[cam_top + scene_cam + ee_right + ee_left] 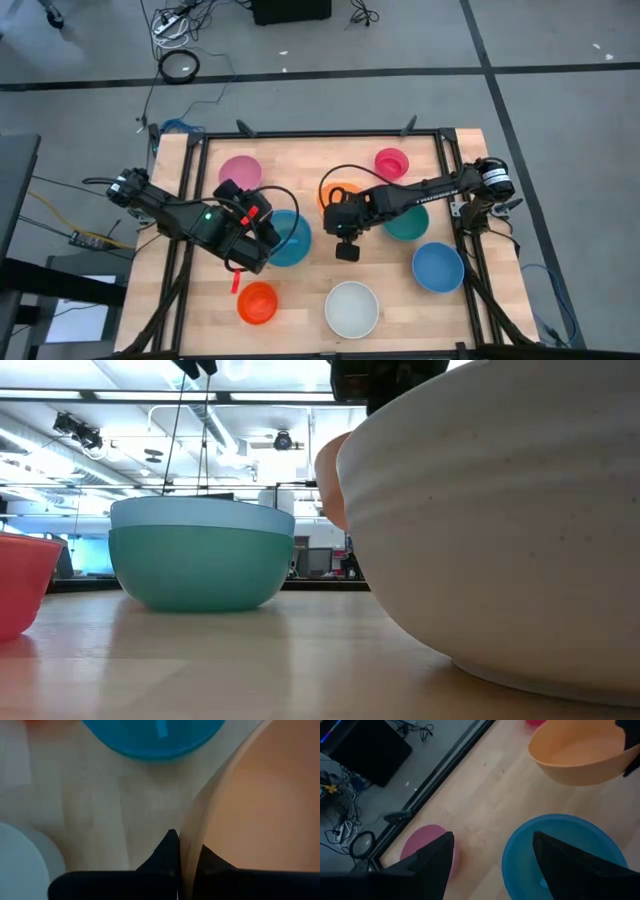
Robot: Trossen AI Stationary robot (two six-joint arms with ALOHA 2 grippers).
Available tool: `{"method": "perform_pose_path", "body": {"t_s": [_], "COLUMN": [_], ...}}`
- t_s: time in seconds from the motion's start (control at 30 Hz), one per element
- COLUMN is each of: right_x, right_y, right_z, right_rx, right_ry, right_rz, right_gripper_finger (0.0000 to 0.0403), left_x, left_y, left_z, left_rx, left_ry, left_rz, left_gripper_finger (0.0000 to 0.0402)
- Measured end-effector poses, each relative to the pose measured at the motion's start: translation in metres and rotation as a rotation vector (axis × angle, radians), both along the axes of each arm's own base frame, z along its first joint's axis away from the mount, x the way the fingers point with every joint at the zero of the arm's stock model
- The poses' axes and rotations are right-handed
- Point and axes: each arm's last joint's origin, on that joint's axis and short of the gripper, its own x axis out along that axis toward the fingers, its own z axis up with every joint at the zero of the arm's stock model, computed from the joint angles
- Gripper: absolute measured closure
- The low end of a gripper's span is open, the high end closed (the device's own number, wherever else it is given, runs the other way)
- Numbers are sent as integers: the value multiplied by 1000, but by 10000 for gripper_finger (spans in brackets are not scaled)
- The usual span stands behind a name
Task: Nest bowls inside each other
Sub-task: Stack the orange bowl on top of the light blue bowl
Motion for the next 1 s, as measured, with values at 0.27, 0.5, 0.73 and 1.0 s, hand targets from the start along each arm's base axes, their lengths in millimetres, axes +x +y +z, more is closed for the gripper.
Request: {"method": "perform_pose_path", "body": {"t_s": [0.27, 0.5, 0.73, 1.0], "right_x": [-3, -10, -10, -12], "right_y": [-3, -5, 2, 15], "right_z": [-21, -50, -50, -49], "right_rx": [1, 14, -53, -207], "right_ry": [20, 34, 3, -22], "right_rz": [-28, -56, -55, -40], "right_gripper_finger": [403, 403, 403, 403], "left_x": [-1, -3, -6, -11], "left_y": [-2, -8, -14, -21], "left_z": [0, 0, 0, -14], "left_rx": [-24, -38, -55, -76], "left_ry": [-5, -22, -49, -30], "left_rz": [6, -2, 1, 15], "left_gripper_finger": [122, 122, 122, 122]}}
